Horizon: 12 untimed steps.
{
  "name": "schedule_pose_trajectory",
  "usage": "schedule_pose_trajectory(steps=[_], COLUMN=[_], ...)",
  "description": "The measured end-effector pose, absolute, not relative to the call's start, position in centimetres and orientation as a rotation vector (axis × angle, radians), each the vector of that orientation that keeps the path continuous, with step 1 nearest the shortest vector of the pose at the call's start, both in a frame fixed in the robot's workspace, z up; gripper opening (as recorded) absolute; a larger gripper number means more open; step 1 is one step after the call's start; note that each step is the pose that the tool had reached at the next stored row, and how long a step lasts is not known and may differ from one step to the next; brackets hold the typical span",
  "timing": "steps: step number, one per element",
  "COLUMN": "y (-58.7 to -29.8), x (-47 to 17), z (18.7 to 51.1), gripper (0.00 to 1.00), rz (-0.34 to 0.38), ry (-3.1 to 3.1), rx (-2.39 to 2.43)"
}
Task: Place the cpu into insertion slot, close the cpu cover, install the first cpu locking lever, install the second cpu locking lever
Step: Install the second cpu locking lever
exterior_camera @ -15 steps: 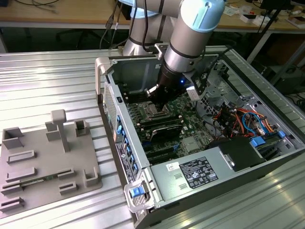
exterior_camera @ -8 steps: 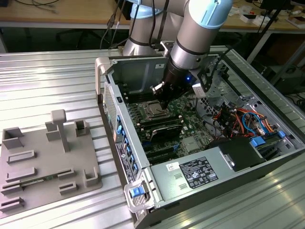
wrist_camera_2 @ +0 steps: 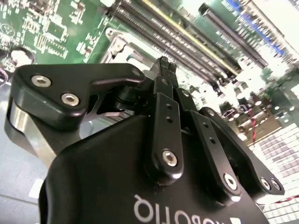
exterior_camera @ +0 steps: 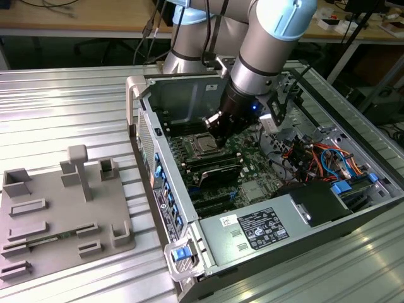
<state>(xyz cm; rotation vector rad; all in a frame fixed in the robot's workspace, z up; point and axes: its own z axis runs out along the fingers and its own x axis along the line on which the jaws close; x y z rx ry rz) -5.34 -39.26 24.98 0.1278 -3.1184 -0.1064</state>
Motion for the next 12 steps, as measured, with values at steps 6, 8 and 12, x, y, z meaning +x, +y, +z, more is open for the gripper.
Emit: schedule_pose_trajectory(steps=[6,8,12], y=[-39.7,-40.0,-40.4], x=[-6.3,-6.5,-7.0], z=[24.8,24.8,24.5], gripper=[0.11,0.11,0.11], rz=[-0.180,-0.187,-0.207], ry=[-3.117,-3.117,-3.116], rx=[0.129,0.129,0.129])
